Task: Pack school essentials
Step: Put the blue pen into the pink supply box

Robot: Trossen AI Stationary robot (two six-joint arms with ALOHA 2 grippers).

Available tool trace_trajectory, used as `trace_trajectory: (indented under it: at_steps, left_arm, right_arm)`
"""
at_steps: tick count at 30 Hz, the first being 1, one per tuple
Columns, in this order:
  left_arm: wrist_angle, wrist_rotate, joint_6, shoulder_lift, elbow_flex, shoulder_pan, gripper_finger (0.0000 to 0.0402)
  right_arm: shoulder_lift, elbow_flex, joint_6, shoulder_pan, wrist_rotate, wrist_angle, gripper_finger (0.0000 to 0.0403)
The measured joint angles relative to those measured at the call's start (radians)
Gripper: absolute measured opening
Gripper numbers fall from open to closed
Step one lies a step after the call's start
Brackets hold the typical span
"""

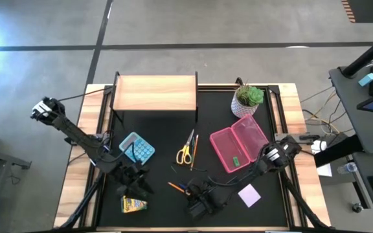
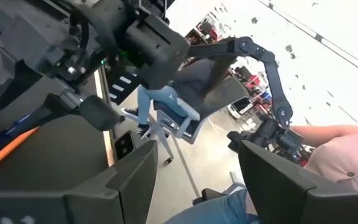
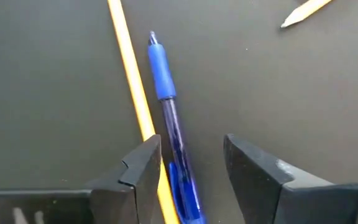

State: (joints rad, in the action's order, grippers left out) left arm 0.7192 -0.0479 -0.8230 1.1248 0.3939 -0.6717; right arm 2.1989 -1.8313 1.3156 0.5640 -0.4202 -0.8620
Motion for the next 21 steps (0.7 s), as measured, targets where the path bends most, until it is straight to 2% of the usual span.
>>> trace_trajectory:
  at_steps: [21]
  left_arm:
    - [0.006, -0.011, 0.019, 0.0, 0.0, -0.004, 0.021]
  right_arm:
    - [0.051, 0.0, -0.033, -0.005, -0.006, 0.0, 0.0153]
